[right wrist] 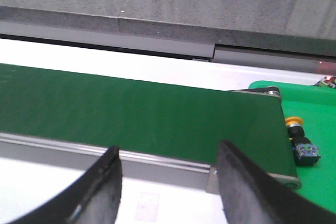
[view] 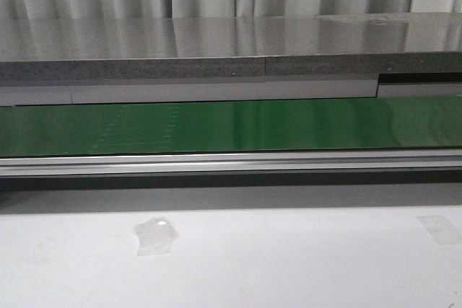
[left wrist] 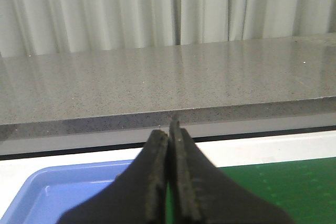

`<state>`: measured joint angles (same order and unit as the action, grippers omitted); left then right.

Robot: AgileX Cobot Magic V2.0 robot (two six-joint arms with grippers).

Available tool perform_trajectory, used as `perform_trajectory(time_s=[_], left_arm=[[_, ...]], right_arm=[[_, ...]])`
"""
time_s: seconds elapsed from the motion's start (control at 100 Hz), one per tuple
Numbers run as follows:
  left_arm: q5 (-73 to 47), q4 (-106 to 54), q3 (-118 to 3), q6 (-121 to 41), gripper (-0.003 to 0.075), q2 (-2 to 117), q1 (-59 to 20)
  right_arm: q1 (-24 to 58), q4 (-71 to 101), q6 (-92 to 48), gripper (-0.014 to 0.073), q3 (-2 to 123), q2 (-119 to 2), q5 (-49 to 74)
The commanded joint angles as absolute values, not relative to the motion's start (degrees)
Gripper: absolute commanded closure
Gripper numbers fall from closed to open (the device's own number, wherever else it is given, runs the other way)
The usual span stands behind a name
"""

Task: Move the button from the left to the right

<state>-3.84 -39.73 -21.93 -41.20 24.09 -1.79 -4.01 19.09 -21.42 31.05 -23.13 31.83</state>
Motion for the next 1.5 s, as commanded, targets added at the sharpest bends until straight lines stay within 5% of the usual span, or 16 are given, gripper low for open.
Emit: perform_trajectory(time_s=[0.0,0.4,1.26,1.49], left_arm=[[-0.5,-40.4,-23.5,-41.1,0.074,24.6,-1.9],[-0.5,-40.4,-23.5,-41.1,0.074,24.6,-1.9],[-0.5,-40.4,-23.5,-41.1,0.074,24.6,-1.9],[-0.5,-40.4,-23.5,-41.1,0.074,24.6,-1.9]], right_arm=[[-4.0,20.3,-21.9,0.0236,32.2,-21.1,30.9],[-4.0,20.3,-21.9,0.0666,32.2,-19.9,32.2],[-4.0,20.1,-21.8,0.0662,31.2,-19.9,27.9],[-0.3,7.7,-6.0,0.0662,24.5,-14.7,18.8]])
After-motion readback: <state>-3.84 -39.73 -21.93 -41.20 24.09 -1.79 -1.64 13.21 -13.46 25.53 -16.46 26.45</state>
